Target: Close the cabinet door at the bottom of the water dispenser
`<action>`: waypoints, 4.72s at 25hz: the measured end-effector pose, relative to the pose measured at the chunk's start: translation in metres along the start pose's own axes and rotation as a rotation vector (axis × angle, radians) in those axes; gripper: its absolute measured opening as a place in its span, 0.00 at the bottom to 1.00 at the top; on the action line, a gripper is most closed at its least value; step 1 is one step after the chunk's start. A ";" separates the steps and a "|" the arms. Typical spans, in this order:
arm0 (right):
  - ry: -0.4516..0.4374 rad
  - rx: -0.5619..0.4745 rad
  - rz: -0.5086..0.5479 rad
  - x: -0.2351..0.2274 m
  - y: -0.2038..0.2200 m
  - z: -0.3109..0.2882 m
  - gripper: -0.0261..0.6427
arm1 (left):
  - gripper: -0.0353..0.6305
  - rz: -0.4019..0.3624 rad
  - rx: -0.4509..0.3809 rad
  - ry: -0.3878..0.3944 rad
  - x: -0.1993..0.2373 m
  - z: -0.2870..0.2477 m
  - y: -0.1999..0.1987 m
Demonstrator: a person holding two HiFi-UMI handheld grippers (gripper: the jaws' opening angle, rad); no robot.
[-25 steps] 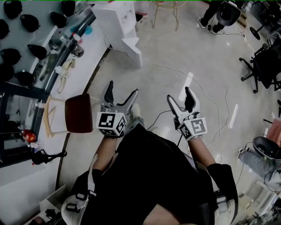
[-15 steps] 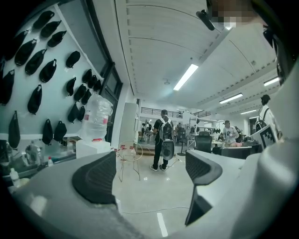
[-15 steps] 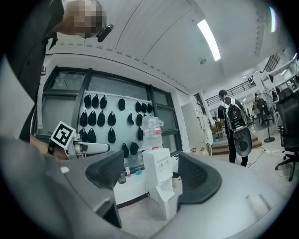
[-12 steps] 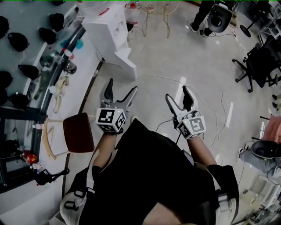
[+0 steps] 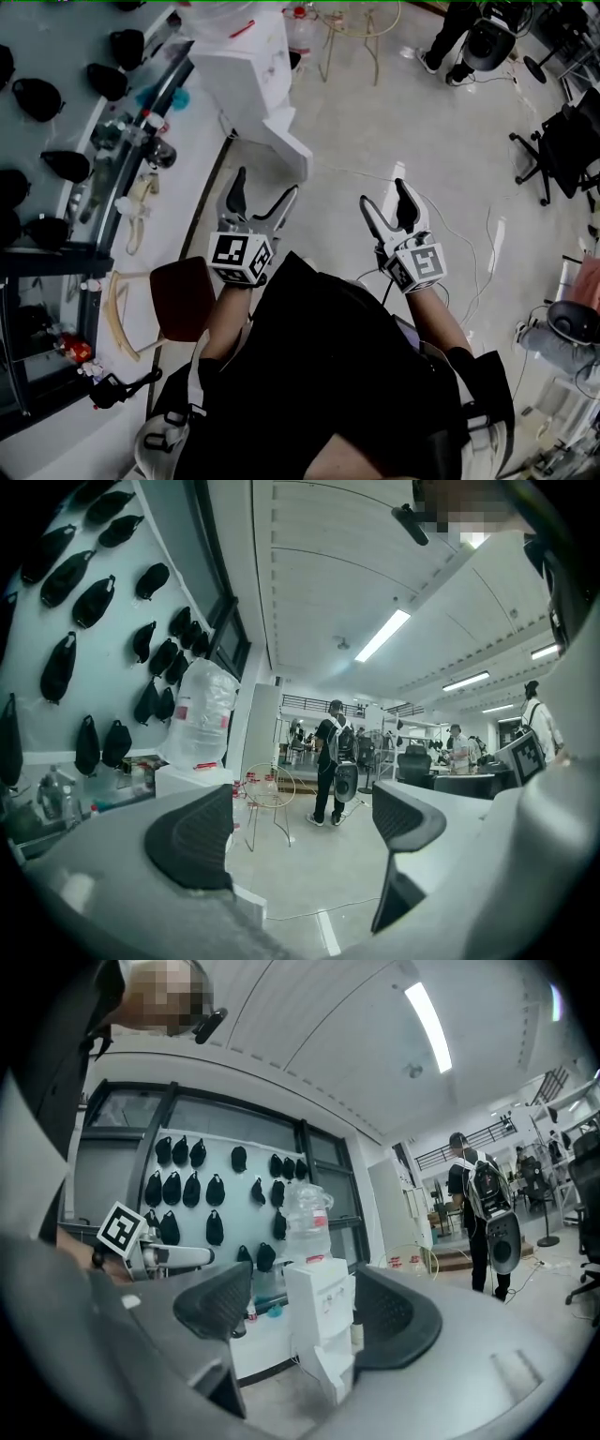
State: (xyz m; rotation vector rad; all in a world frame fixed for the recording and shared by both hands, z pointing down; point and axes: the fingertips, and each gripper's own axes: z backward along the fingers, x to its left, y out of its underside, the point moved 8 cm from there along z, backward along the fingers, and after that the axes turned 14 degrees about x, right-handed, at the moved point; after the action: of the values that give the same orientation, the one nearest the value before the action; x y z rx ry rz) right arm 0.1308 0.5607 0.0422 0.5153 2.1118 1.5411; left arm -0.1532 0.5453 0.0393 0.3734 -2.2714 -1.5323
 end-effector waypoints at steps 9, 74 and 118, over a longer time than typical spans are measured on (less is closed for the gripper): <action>0.024 0.029 -0.014 -0.004 -0.009 -0.047 0.54 | 0.76 0.013 0.033 -0.001 0.047 -0.018 0.001; -0.145 0.384 0.071 -0.237 0.133 -0.419 0.46 | 0.74 0.199 0.512 -0.079 0.201 -0.392 0.184; -0.028 0.603 -0.086 -0.261 0.309 -0.452 0.39 | 0.67 0.266 0.875 0.128 0.245 -0.508 0.420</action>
State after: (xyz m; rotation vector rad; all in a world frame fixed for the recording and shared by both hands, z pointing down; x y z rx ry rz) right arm 0.0915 0.1564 0.4929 0.6264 2.5273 0.8220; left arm -0.1502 0.1786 0.6389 0.3515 -2.6338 -0.3147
